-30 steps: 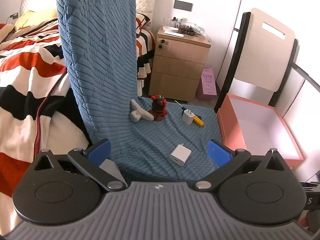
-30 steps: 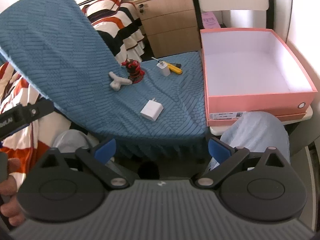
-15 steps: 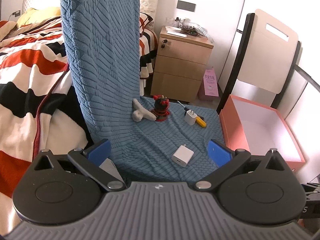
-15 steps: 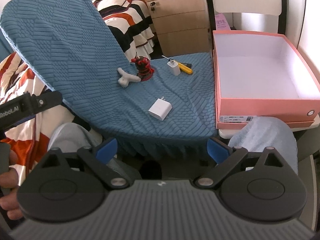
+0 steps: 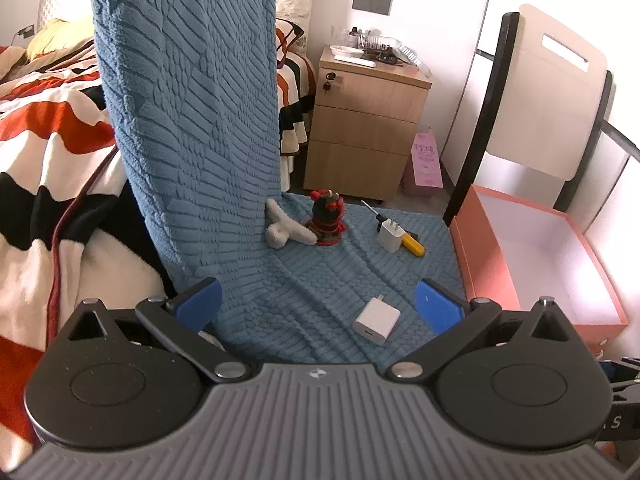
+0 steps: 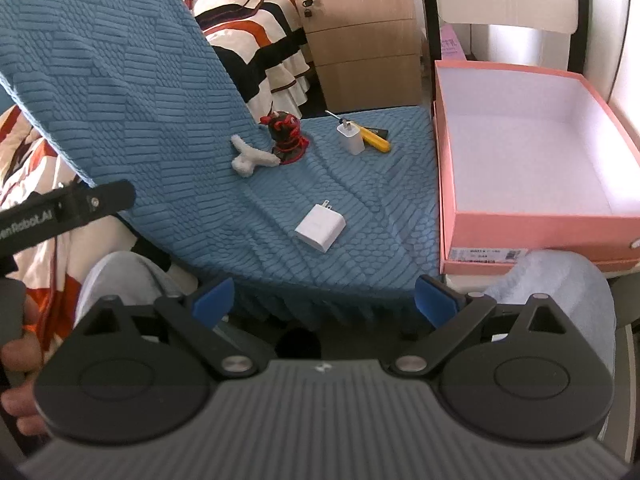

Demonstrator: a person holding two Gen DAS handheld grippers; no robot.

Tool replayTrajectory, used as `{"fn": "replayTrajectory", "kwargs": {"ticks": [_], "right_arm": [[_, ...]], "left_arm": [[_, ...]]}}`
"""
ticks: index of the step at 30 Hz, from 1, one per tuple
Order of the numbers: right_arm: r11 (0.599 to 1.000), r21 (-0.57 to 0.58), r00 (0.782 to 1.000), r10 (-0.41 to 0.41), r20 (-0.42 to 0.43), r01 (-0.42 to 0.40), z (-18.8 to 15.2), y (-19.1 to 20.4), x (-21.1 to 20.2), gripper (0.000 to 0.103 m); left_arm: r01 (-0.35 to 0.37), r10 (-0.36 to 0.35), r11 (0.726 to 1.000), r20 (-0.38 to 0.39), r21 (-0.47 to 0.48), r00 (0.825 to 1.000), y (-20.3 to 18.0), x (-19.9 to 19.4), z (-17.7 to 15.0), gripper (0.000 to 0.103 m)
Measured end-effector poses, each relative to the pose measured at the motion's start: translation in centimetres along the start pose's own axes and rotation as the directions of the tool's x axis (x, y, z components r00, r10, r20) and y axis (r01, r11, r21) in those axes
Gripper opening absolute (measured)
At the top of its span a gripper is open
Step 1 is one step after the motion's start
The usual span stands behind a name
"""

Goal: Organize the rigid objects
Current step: 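Reach the left gripper to the white fluffy toy and close on it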

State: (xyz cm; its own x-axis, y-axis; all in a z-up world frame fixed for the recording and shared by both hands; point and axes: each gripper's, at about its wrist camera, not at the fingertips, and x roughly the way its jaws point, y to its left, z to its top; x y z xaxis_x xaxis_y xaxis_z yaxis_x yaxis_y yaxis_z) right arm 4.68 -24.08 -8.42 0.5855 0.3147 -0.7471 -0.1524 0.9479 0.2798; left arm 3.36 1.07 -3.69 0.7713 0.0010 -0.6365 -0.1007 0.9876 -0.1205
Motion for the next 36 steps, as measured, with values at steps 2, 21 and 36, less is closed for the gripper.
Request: {"fn": "replayTrajectory", "kwargs": {"ticks": [2, 21, 36], "right_arm": [[1.000, 0.003, 1.000, 0.008, -0.007, -0.008, 0.3, 0.0, 0.7, 0.098], [1.000, 0.027, 0.995, 0.012, -0.099, -0.010, 2.7, 0.7, 8.2, 0.098], [0.994, 0.109, 0.991, 0.021, -0.134, -0.006, 3.8, 0.2, 13.8, 0.095]], "left_arm": [[0.004, -0.004, 1.000, 0.003, -0.001, 1.000, 0.2, 0.9, 0.3, 0.103], [0.015, -0.015, 0.997, 0.000, 0.078, 1.000, 0.5, 9.9, 2.2, 0.103], [0.016, -0.012, 0.991, -0.026, 0.136, 1.000, 0.5, 16.9, 2.7, 0.103]]}}
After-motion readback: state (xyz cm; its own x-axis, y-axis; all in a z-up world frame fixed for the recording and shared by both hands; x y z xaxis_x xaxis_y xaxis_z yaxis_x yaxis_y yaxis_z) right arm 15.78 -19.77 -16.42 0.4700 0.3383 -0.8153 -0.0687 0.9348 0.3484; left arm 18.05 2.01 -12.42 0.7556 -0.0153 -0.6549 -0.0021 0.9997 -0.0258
